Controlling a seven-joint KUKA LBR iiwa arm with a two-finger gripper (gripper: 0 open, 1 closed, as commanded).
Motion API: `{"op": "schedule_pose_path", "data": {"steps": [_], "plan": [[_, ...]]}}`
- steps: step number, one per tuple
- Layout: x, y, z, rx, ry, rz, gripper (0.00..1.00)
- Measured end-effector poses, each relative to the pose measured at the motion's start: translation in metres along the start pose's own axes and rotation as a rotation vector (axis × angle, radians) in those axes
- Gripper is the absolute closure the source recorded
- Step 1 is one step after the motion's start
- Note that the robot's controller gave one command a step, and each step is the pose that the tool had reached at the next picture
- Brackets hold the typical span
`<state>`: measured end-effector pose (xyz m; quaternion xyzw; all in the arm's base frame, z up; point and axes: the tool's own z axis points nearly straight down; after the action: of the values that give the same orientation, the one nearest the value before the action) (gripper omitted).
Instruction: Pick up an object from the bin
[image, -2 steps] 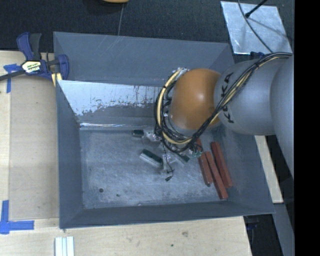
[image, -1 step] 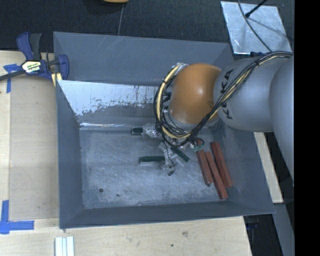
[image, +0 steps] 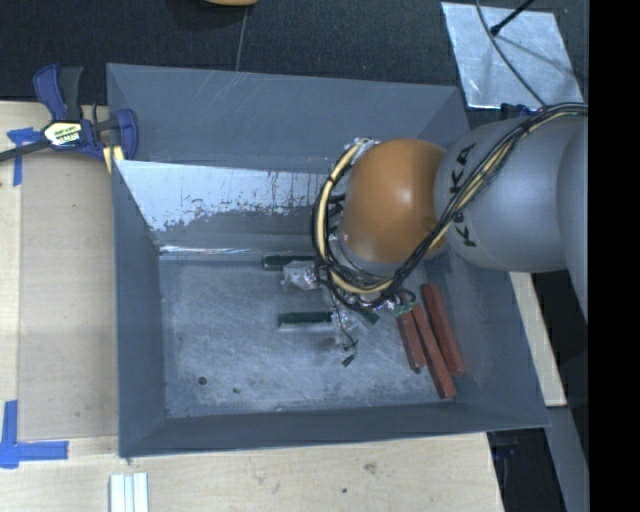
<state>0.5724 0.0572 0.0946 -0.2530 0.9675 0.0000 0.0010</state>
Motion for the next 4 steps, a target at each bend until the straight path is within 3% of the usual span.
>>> {"op": "schedule_pose_path", "data": {"steps": [1, 2, 3, 4], "plan": [[0.022, -0.045, 0.021, 0.0, 0.0, -0.277, 1.0], [0.022, -0.045, 0.021, 0.0, 0.0, -0.276, 1.0], [0.025, -0.041, -0.021, -0.005, 0.006, -0.287, 1.0], [0.026, -0.037, -0.075, -0.001, -0.001, -0.161, 1.0]]}}
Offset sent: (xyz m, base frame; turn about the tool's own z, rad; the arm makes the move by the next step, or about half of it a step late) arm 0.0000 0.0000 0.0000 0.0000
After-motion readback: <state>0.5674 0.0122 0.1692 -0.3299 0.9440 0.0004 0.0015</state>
